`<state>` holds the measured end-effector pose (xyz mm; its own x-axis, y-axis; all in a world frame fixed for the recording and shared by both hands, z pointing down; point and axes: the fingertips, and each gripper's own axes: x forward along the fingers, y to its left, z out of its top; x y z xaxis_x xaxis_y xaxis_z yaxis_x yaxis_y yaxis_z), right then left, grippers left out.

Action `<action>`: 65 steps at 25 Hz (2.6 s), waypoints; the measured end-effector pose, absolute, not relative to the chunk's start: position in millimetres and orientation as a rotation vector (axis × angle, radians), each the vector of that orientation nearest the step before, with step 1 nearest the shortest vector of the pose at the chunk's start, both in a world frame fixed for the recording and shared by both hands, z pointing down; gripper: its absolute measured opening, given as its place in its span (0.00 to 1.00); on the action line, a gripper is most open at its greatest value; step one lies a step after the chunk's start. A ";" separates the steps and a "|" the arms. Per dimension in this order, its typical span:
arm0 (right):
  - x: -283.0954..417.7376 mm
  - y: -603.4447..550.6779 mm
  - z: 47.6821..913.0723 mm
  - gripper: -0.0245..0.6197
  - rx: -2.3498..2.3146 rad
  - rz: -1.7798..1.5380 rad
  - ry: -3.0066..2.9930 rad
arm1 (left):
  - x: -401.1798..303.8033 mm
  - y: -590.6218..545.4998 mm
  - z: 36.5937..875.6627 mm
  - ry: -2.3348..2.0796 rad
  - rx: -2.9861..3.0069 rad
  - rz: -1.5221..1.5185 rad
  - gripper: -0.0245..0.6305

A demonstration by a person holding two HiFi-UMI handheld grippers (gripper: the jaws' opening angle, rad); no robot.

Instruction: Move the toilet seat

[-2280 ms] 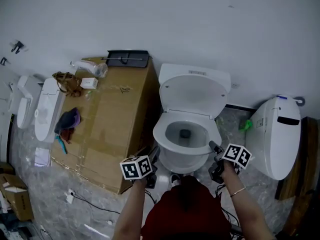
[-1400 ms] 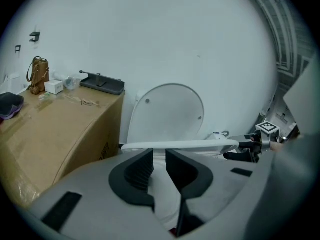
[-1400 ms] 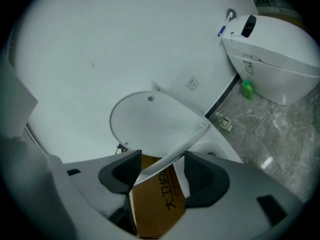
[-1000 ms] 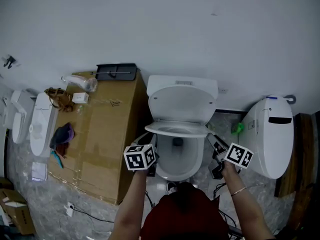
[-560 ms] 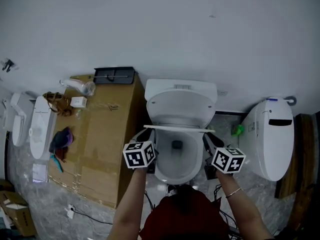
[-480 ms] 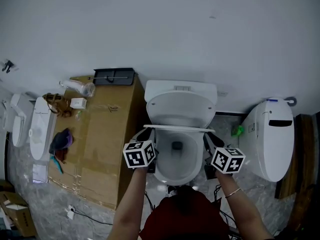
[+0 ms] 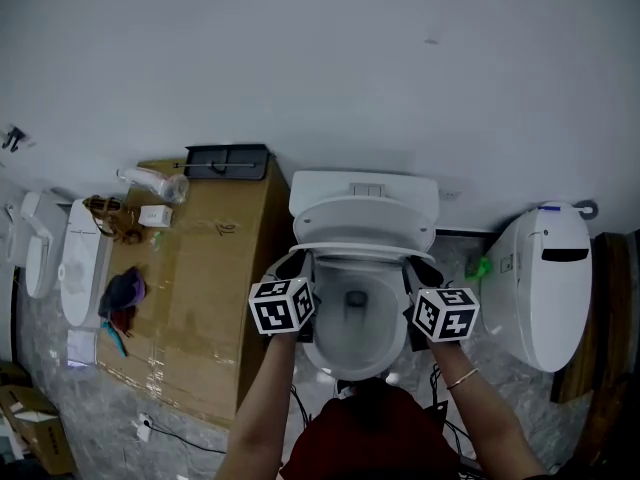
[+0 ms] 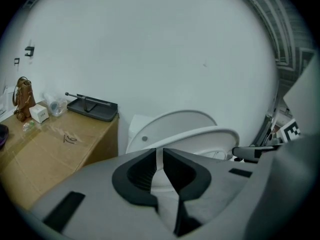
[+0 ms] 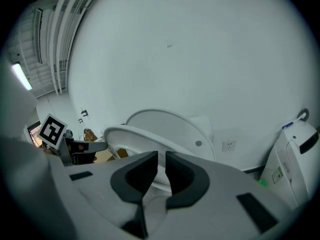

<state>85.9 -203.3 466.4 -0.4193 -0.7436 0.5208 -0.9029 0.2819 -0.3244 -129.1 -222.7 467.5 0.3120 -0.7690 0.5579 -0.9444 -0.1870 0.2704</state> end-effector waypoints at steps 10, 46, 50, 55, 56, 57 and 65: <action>88.5 -239.9 468.0 0.13 1.558 0.801 -2.251 | -126.3 -258.0 466.3 -1.531 2.051 0.397 0.13; 75.5 -230.4 437.3 0.12 1.504 0.750 -2.364 | -124.0 -245.6 430.8 -1.592 2.184 0.338 0.10; 64.6 -209.4 423.7 0.11 1.481 0.743 -2.420 | -123.2 -216.3 413.6 -1.612 2.220 0.338 0.09; 54.8 -177.1 409.5 0.08 1.469 0.730 -2.465 | -127.1 -176.8 396.6 -1.633 2.238 0.315 0.08; 54.4 -170.4 406.6 0.08 1.470 0.724 -2.468 | -128.2 -169.3 393.2 -1.639 2.240 0.310 0.08; 54.5 -163.6 403.9 0.07 1.470 0.722 -2.471 | -129.2 -161.9 389.5 -1.646 2.243 0.305 0.08; 59.5 -115.6 385.0 0.06 1.476 0.697 -2.489 | -133.8 -106.8 366.3 -1.718 2.274 0.329 0.08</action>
<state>59.5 -115.6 385.0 -0.4980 -0.7851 0.3683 -0.8622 0.4028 -0.3074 -133.8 -106.8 366.3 0.2702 -0.9009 0.3397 -0.9626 -0.2592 0.0784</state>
